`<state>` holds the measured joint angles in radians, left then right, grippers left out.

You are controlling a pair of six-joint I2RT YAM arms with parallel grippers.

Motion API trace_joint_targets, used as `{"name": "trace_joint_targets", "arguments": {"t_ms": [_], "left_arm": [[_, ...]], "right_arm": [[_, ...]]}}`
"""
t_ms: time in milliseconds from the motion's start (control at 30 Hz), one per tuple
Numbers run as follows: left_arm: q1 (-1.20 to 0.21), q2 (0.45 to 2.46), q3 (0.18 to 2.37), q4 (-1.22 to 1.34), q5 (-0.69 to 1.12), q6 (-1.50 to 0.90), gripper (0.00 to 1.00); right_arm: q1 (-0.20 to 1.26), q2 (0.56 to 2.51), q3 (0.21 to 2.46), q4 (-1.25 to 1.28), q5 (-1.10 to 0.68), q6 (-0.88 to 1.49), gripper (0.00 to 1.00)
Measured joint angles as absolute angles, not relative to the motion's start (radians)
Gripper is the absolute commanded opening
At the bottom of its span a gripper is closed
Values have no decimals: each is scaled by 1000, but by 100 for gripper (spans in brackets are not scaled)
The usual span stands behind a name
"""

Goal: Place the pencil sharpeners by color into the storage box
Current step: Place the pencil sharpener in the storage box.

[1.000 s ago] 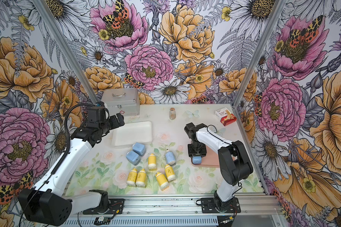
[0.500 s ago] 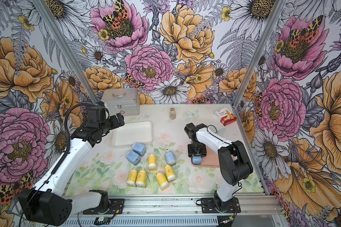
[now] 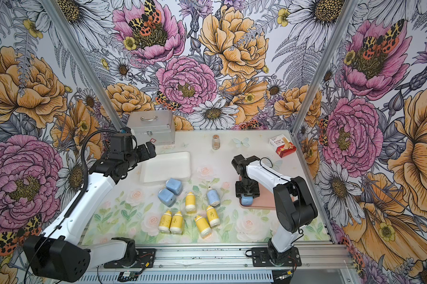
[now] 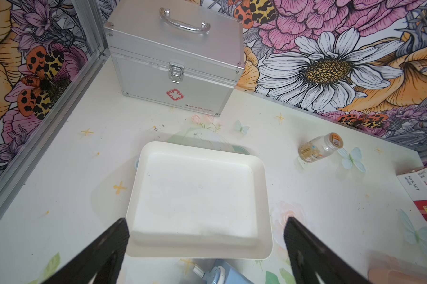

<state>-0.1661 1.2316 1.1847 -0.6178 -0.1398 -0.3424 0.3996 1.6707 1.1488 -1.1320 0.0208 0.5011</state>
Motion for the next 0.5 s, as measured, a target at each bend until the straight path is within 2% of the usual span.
{"name": "trace_joint_targets", "arguments": {"t_ms": [500], "left_arm": [[-166,1235,1185,-618,-140,-342,98]], "right_arm": [[439,1534,1265,-1267,36,488,67]]}}
